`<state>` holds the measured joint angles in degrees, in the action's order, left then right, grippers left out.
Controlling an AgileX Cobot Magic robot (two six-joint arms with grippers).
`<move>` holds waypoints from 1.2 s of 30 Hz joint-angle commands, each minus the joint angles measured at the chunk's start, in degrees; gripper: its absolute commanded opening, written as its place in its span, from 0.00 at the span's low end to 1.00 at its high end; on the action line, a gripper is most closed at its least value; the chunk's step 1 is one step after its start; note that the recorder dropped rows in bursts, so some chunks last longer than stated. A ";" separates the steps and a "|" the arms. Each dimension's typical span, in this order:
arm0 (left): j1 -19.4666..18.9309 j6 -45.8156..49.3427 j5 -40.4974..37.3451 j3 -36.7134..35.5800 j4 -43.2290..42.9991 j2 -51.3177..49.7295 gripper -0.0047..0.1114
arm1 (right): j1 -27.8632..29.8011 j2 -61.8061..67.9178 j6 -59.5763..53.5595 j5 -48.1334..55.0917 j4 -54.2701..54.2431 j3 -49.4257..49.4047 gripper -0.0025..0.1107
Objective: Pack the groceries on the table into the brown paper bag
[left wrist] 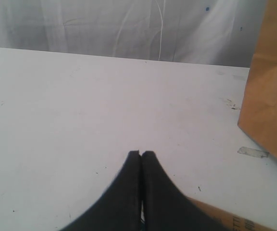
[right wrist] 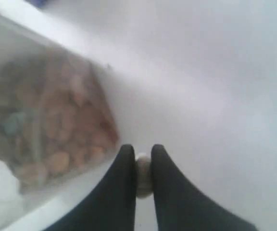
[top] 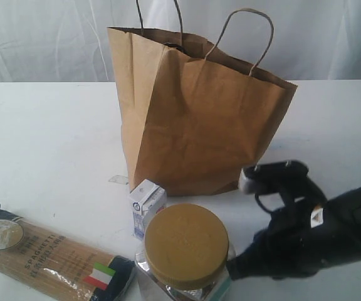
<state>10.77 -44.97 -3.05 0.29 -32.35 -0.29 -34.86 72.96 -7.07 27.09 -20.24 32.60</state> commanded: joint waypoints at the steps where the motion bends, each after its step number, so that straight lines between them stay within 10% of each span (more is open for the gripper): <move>1: 0.02 -0.11 0.49 -0.29 0.21 0.29 0.04 | 0.99 -12.30 3.38 -3.65 6.55 5.30 0.02; 8: 0.02 -0.11 0.49 -0.29 0.21 0.29 0.04 | 12.45 -21.40 9.83 -14.96 7.43 16.70 0.02; 18: 0.02 -0.11 0.49 -0.29 0.21 0.29 0.04 | 30.71 6.63 -17.24 20.01 -23.91 50.14 0.02; 36: 0.02 -0.11 0.49 -0.29 0.21 0.29 0.04 | 33.14 23.29 -45.68 32.79 -45.82 56.64 0.02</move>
<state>10.77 -44.97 -3.05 0.29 -32.35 -0.29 -1.79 94.77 -49.27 59.53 -62.87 89.47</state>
